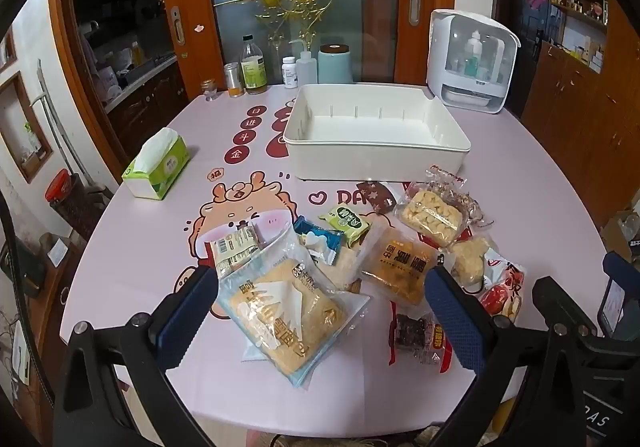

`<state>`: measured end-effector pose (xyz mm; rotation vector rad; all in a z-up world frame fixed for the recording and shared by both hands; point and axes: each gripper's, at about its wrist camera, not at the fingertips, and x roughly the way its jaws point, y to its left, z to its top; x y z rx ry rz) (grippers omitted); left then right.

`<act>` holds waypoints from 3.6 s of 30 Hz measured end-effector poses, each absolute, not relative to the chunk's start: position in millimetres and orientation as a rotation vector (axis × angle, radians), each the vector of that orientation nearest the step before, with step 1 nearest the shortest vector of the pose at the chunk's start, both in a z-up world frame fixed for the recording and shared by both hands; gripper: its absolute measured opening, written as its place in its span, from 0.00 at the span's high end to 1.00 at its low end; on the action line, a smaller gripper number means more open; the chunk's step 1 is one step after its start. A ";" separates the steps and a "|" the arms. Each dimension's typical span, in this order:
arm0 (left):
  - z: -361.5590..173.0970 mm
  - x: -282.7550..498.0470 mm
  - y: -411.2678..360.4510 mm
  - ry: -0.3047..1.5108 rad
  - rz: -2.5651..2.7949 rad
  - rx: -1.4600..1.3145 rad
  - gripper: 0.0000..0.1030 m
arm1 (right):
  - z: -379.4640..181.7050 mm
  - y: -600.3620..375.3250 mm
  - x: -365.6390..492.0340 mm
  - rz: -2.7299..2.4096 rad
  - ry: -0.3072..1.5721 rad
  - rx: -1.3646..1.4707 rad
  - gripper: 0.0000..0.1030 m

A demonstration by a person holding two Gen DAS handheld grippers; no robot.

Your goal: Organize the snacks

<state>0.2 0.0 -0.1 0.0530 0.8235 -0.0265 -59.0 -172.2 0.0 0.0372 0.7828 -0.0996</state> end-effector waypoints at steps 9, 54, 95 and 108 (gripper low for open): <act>-0.6 0.3 1.0 0.826 -0.030 0.046 0.01 | -1.3 -171.0 -58.2 -0.105 0.787 0.035 0.00; -12.4 5.9 14.0 0.844 -0.027 0.013 0.01 | -0.7 -175.1 -46.6 -0.070 0.792 0.091 0.00; -108.6 50.3 81.3 1.075 -0.033 -0.029 0.04 | -80.7 -261.8 -8.1 -0.122 1.031 0.158 0.00; -162.0 75.2 96.3 1.222 -0.106 -0.309 0.04 | -136.1 -251.4 13.1 -0.075 1.149 0.248 0.00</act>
